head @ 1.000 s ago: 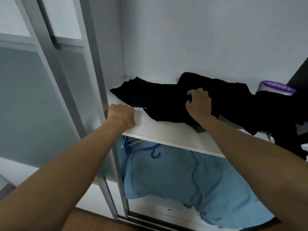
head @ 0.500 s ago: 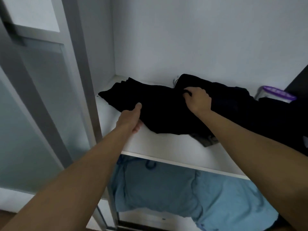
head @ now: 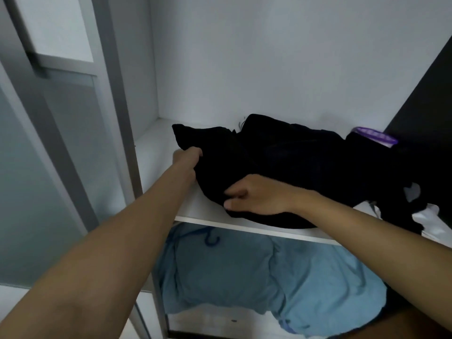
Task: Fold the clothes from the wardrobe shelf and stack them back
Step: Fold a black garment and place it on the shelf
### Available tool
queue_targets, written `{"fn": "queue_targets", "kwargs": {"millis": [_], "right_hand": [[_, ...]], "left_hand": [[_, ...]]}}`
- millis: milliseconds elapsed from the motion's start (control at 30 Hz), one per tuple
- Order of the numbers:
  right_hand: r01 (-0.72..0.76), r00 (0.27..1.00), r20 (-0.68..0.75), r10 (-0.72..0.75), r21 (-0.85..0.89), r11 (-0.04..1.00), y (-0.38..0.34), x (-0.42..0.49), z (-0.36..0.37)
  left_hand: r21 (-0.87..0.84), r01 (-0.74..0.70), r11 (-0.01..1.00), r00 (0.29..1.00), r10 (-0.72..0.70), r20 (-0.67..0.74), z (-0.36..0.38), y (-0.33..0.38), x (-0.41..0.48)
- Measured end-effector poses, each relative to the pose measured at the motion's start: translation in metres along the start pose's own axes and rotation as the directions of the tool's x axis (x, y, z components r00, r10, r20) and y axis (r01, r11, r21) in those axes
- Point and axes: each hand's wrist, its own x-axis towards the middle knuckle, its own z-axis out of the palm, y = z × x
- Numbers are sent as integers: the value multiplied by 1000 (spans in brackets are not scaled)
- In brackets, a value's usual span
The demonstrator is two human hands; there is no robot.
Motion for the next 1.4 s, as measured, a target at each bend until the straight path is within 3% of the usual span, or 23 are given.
{"fn": "queue_targets", "kwargs": {"millis": [67,133,167,233,300,433,533,800,933,1133,1267,1400], "right_hand": [[-40,961,-259,96,214,976,11,-6,-20],[-76,812,-510,283,388,918,29,-11,-42],[-124,750,-537,385,458,880,39,-15,-52],[-255,721,-450,526,534,806,55,-22,-60],[-283,738,-339,584,630,723,64,-23,-56],[-107,801,-215,559,867,486,51,-17,-49],[-39,815,-153,559,948,316,46,-27,-42],[-15,745,-161,647,966,257,32,-82,12],[-61,770,-66,635,983,175,27,-122,36],[-83,792,-56,608,977,198,28,-210,77],[-134,783,-50,620,960,246,36,-273,106],[-163,793,-2,609,963,214,36,-323,137]], "left_hand": [[-25,-28,999,999,29,42,-1,2,-8],[-67,-49,997,996,54,72,-2,4,-18],[-86,-56,995,995,63,80,-3,3,-24],[-117,-48,992,992,61,113,-5,1,-40],[-109,-34,993,984,53,170,-6,-1,-55],[-54,-10,998,936,28,351,-5,-8,-80],[3,20,1000,903,-20,429,-3,-16,-93],[106,29,994,808,-85,583,-20,-50,-134],[144,-28,989,803,-64,593,-21,-71,-166],[287,-45,957,893,-90,442,3,-130,-239],[379,-30,925,898,-142,417,20,-177,-296],[435,-46,899,912,-140,385,22,-208,-341]]}}
